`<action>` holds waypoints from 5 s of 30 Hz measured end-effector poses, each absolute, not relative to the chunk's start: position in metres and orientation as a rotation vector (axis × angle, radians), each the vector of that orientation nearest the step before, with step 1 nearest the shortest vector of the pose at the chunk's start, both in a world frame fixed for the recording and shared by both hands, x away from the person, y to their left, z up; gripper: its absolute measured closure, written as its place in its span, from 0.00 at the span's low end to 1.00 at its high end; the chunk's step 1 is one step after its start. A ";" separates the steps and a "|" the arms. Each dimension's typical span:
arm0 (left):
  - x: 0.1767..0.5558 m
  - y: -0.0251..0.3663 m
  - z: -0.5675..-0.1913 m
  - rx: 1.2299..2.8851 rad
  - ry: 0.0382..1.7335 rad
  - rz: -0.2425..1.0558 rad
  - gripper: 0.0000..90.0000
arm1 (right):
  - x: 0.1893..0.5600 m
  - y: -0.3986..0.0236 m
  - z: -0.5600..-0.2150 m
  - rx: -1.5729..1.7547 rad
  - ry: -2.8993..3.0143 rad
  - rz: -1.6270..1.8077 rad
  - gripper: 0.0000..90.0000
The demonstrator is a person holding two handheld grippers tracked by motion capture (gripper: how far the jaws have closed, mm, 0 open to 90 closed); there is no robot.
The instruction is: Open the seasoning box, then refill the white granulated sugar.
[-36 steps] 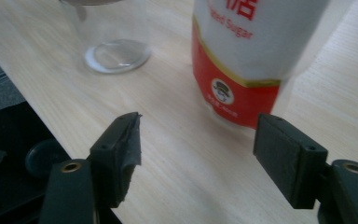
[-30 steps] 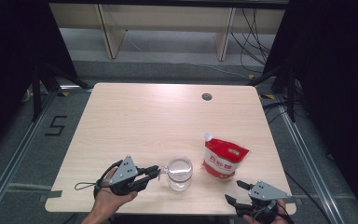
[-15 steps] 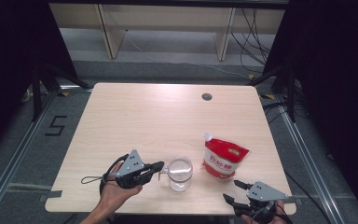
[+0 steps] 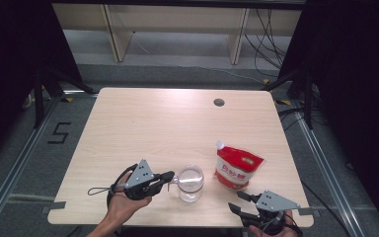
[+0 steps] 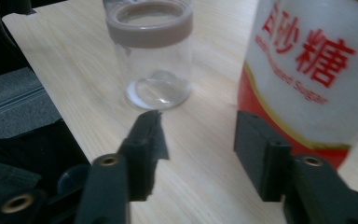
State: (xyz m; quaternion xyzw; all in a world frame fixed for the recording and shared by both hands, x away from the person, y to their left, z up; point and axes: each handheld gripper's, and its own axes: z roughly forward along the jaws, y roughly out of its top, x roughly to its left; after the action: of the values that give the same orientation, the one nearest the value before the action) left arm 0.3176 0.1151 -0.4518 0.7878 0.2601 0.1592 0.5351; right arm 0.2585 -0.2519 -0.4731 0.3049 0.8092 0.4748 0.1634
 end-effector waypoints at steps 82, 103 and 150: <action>0.287 0.158 -0.490 1.971 0.751 0.321 0.18 | 0.302 -0.139 -0.441 0.506 2.231 1.506 0.99; 0.287 0.159 -0.490 1.986 0.745 0.334 0.18 | 0.303 -0.118 -0.443 0.444 2.267 1.518 0.97; 0.287 0.157 -0.488 1.958 0.753 0.356 0.18 | 0.289 -0.175 -0.462 0.654 2.207 1.502 0.45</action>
State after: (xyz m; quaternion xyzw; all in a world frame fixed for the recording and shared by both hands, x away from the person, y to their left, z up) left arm 0.2874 0.1568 -0.4876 0.8046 0.3092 0.1463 0.4854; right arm 0.2890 -0.1745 -0.4618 0.2335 0.7875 0.5360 0.1950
